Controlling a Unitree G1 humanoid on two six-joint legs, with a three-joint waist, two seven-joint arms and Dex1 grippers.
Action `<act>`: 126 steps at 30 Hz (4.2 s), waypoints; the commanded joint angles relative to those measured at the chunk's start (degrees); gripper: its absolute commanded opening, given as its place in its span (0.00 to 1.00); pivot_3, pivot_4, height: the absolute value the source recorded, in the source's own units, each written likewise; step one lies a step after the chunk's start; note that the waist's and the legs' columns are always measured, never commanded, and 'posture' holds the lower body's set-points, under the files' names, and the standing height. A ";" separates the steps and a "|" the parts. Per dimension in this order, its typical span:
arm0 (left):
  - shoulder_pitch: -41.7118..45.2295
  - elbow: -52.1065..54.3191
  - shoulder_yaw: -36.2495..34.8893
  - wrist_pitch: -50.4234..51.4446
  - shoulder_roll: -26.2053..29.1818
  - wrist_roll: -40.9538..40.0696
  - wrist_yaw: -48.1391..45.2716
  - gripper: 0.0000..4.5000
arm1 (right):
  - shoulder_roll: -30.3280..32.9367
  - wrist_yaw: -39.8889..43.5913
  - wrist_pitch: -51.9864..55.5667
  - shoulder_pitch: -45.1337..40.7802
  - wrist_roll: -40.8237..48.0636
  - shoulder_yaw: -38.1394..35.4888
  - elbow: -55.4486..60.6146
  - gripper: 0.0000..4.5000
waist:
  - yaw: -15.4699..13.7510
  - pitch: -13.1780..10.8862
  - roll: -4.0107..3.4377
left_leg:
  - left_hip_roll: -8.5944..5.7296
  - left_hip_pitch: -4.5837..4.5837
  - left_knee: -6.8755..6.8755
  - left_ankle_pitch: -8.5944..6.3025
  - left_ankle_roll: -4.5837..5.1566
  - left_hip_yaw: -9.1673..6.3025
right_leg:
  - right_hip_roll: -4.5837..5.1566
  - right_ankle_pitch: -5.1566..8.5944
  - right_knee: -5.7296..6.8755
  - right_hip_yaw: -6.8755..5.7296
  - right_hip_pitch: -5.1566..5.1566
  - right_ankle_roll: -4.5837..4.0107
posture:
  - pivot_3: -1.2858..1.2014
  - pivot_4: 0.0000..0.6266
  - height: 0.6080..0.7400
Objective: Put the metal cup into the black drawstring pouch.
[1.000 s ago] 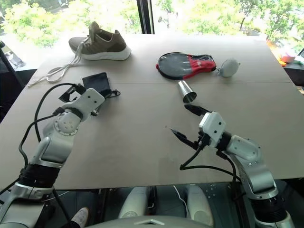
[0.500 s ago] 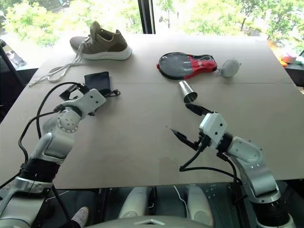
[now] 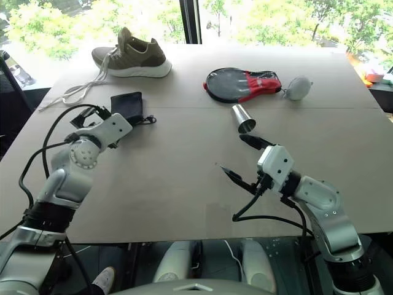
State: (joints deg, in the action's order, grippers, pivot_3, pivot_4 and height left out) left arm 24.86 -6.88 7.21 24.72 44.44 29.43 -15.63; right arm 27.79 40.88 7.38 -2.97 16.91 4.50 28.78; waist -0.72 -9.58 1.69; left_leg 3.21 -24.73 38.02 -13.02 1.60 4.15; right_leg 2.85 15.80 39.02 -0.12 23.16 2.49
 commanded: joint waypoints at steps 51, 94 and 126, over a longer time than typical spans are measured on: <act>17.85 13.38 -16.92 60.93 -24.44 -36.94 -6.12 0.01 | -17.88 -27.06 40.84 -18.29 3.94 -7.95 -11.66 1.00 | 1.18 0.01 0.04 | -0.04 0.03 0.40 0.01 -0.02 -0.15 | 0.00 0.01 0.78 0.20 0.14 0.00 | 0.52 0.24 1.00; 27.01 3.05 -28.46 66.22 -30.20 -48.11 -4.15 0.00 | -18.93 -12.06 30.90 -18.84 12.59 0.62 -7.86 0.01 | 2.03 -0.04 0.05 | -0.03 -0.11 0.19 0.15 -0.26 -0.05 | 0.01 0.01 0.71 0.30 0.39 0.02 | 0.52 0.24 1.00; 22.28 11.07 -27.41 67.78 -29.82 -59.23 -3.69 0.00 | -23.48 -14.27 9.42 -24.14 -8.76 14.01 -25.93 0.01 | 2.65 -0.07 0.07 | -0.03 -0.10 0.18 0.16 -0.29 -0.04 | 0.04 0.01 0.73 0.34 0.40 0.01 | 0.52 0.24 1.00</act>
State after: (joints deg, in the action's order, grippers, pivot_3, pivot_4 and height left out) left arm 46.98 2.68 -19.91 92.35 15.14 -27.68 -19.64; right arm 5.01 25.87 22.16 -25.08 9.58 16.99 1.58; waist 1.93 -9.65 1.75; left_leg 3.18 -24.83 38.20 -12.86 1.31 4.11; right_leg 2.89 15.80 39.75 0.21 23.56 2.50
